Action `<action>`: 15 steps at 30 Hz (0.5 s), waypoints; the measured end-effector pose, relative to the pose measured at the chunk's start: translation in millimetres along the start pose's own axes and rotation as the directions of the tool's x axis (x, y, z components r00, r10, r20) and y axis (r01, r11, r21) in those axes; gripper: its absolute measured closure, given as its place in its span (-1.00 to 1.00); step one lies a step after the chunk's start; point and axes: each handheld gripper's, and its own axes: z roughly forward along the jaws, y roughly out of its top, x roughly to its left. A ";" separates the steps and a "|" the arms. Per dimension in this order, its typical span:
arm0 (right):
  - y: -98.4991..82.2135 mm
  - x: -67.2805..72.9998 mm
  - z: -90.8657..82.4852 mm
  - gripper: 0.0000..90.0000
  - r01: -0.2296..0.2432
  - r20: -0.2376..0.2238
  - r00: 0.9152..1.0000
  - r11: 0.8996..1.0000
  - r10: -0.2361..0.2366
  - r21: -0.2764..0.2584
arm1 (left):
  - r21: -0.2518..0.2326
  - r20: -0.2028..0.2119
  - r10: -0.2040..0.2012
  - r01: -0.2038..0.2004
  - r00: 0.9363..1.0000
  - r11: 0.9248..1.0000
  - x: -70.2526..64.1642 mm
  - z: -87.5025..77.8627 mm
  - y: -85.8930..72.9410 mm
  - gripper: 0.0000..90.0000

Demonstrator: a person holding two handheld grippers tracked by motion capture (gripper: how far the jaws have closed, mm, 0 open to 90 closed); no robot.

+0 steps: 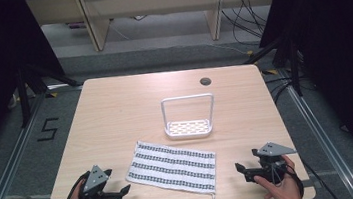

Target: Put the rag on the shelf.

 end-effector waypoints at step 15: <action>3.4 6.2 0.2 -0.56 0.002 -0.018 1.000 1.000 -0.002 -0.008 | -0.067 0.073 -0.026 0.031 0.997 0.997 -21.0 3.2 9.1 -0.67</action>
